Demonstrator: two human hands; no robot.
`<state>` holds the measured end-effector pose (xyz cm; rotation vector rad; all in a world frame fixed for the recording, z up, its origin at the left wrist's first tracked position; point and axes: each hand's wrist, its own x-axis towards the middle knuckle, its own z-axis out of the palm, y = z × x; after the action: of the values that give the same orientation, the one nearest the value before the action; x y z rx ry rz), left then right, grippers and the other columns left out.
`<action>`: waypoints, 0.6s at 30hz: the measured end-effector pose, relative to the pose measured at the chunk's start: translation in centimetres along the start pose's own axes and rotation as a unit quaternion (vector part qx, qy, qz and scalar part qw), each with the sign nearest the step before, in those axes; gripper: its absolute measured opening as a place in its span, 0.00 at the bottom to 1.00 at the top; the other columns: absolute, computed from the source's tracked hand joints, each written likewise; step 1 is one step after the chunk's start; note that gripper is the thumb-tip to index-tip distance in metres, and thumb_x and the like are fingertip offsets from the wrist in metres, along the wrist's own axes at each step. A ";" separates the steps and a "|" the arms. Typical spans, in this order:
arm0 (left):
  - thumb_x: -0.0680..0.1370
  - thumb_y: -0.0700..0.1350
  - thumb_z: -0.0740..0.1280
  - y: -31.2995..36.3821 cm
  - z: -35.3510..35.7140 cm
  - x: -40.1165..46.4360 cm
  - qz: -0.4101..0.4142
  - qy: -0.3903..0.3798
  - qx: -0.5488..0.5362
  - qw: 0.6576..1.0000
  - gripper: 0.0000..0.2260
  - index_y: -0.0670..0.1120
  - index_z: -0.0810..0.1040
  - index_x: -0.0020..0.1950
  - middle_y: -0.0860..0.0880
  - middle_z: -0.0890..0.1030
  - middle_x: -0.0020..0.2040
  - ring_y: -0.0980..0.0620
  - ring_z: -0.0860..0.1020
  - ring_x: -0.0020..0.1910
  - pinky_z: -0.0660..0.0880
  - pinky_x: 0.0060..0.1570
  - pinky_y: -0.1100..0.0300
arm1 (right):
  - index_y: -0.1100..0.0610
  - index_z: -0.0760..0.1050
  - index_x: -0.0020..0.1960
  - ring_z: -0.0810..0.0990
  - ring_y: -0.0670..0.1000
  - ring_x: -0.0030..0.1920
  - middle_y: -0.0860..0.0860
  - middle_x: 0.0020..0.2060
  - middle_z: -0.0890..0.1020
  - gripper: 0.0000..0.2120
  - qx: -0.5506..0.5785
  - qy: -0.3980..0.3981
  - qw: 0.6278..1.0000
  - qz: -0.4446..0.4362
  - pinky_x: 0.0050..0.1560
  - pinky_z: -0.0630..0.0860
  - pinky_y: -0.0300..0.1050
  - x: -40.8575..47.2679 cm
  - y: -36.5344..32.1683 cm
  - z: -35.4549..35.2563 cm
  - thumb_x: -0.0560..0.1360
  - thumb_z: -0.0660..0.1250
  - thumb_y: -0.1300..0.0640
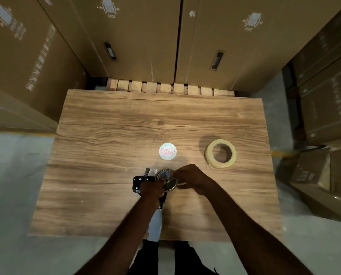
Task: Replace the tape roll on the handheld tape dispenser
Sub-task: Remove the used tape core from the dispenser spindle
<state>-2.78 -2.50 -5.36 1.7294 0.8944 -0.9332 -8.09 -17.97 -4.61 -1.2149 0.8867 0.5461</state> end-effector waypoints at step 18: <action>0.77 0.49 0.71 -0.1 1.7 -2.9 0.141 0.091 0.176 0.970 0.18 0.38 0.81 0.62 0.39 0.84 0.59 0.40 0.81 0.61 0.76 0.61 0.52 | 0.64 0.81 0.42 0.82 0.53 0.36 0.56 0.35 0.82 0.03 -0.028 0.175 0.984 -0.031 0.39 0.85 0.54 -0.8 2.3 1.4 0.73 0.75 0.68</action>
<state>-4.46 -4.53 -3.30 2.2084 0.5963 -0.7849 -9.97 -15.92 -5.11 -1.4112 1.1298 0.3123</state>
